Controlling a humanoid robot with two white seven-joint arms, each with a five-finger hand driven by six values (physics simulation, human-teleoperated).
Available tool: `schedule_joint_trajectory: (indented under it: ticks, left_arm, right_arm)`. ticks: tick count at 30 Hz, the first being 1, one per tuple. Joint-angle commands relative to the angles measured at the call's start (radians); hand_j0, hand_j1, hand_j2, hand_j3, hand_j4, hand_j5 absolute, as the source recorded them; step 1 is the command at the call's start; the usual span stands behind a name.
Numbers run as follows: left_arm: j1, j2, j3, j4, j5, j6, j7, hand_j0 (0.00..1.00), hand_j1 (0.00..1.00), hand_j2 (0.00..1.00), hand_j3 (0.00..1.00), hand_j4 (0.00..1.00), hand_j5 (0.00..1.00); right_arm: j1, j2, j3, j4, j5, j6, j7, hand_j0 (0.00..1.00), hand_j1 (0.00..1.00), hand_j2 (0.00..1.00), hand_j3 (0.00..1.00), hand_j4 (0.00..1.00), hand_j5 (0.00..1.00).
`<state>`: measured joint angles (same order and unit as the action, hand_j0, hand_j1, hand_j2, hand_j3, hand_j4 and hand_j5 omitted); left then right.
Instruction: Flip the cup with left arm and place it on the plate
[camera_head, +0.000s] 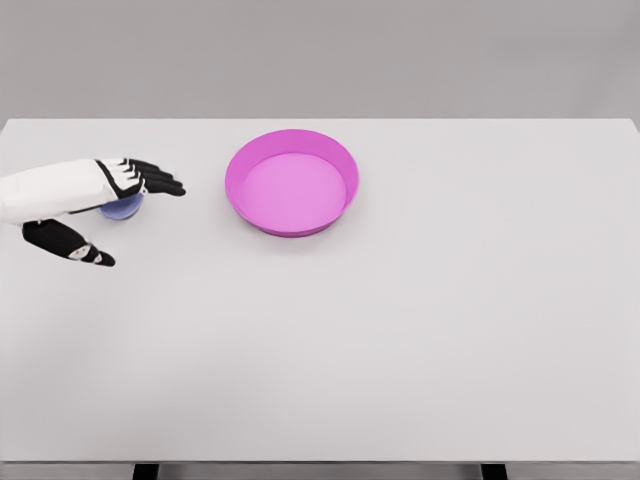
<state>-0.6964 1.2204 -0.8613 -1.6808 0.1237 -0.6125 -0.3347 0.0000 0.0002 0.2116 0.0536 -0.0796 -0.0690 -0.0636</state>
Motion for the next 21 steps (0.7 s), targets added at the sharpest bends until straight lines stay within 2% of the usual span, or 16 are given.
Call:
schedule_joint_trajectory:
  ticks: [1, 3, 7, 9, 10, 12, 14, 15, 18, 21]
  left_arm:
    - [0.000, 0.004, -0.024, 0.000, 0.010, 0.002, 0.000, 1.00, 1.00, 1.00, 1.00, 1.00, 1.00]
    - [-0.002, -0.001, -0.036, 0.023, 0.014, 0.002, 0.000, 1.00, 1.00, 1.00, 1.00, 1.00, 1.00]
    - [-0.037, -0.016, -0.034, 0.213, 0.004, 0.002, 0.000, 1.00, 1.00, 1.00, 1.00, 1.00, 1.00]
    - [-0.041, -0.039, -0.034, 0.231, -0.006, 0.002, 0.000, 1.00, 1.00, 1.00, 1.00, 1.00, 1.00]
    - [-0.048, -0.047, -0.034, 0.254, -0.024, 0.002, 0.000, 1.00, 1.00, 1.00, 1.00, 1.00, 1.00]
    - [-0.086, -0.102, -0.036, 0.375, -0.093, 0.002, 0.000, 1.00, 1.00, 1.00, 1.00, 1.00, 1.00]
    - [-0.112, -0.142, -0.038, 0.424, -0.113, 0.002, 0.000, 1.00, 1.00, 1.00, 1.00, 1.00, 1.00]
    - [-0.120, -0.177, -0.039, 0.480, -0.137, 0.002, 0.006, 1.00, 1.00, 1.00, 1.00, 1.00, 1.00]
    - [-0.136, -0.199, -0.039, 0.524, -0.179, 0.002, -0.013, 1.00, 1.00, 1.00, 1.00, 1.00, 1.00]
    - [-0.163, -0.237, -0.038, 0.636, -0.269, 0.002, -0.017, 1.00, 1.00, 1.00, 1.00, 1.00, 1.00]
  right_arm:
    - [0.000, 0.000, -0.001, 0.000, 0.000, 0.000, 0.001, 1.00, 1.00, 1.00, 1.00, 1.00, 1.00]
    - [0.008, 0.000, -0.001, 0.003, -0.002, 0.000, 0.001, 1.00, 1.00, 1.00, 1.00, 1.00, 1.00]
    - [0.009, 0.000, -0.003, 0.002, 0.000, 0.000, 0.001, 1.00, 1.00, 1.00, 1.00, 1.00, 1.00]
    - [0.009, 0.000, -0.003, 0.002, 0.000, 0.000, 0.001, 1.00, 1.00, 1.00, 1.00, 1.00, 1.00]
    - [0.009, 0.000, -0.003, 0.002, 0.000, 0.000, 0.001, 1.00, 1.00, 1.00, 1.00, 1.00, 1.00]
    - [0.009, 0.000, -0.003, 0.002, 0.000, 0.000, 0.001, 1.00, 1.00, 1.00, 1.00, 1.00, 1.00]
    - [0.009, 0.000, -0.003, 0.002, -0.002, 0.000, 0.001, 1.00, 1.00, 1.00, 1.00, 1.00, 1.00]
    - [0.009, 0.000, -0.003, 0.002, 0.000, 0.000, 0.001, 1.00, 1.00, 1.00, 1.00, 1.00, 1.00]
    - [0.009, 0.000, -0.003, 0.002, 0.000, 0.000, 0.001, 1.00, 1.00, 1.00, 1.00, 1.00, 1.00]
    - [0.009, 0.000, -0.003, 0.002, 0.000, 0.000, 0.001, 1.00, 1.00, 1.00, 1.00, 1.00, 1.00]
